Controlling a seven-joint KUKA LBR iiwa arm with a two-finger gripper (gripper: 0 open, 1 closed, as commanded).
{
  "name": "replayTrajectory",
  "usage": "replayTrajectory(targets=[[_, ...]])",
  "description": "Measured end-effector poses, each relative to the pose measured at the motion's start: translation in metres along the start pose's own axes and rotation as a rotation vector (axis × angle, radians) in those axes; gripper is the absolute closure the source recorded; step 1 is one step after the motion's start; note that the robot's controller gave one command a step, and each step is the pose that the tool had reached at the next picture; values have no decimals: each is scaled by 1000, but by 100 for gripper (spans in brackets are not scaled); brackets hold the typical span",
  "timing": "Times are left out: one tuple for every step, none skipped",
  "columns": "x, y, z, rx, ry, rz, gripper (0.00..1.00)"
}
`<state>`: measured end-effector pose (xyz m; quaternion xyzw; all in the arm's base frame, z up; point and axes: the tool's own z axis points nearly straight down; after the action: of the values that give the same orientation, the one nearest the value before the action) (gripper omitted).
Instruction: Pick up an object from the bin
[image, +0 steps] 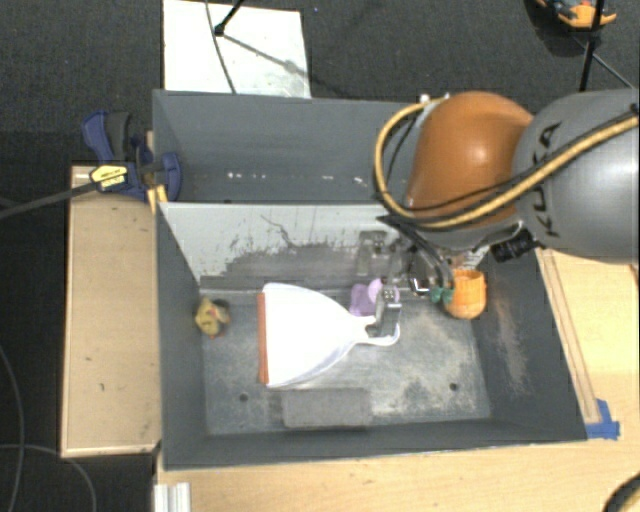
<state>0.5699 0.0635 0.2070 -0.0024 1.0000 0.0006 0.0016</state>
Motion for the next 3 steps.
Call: replayTrajectory(targets=[[7, 8, 11, 2, -6, -38, 0], [29, 34, 45, 0, 0, -140, 0], [37, 40, 69, 0, 1, 19, 0]])
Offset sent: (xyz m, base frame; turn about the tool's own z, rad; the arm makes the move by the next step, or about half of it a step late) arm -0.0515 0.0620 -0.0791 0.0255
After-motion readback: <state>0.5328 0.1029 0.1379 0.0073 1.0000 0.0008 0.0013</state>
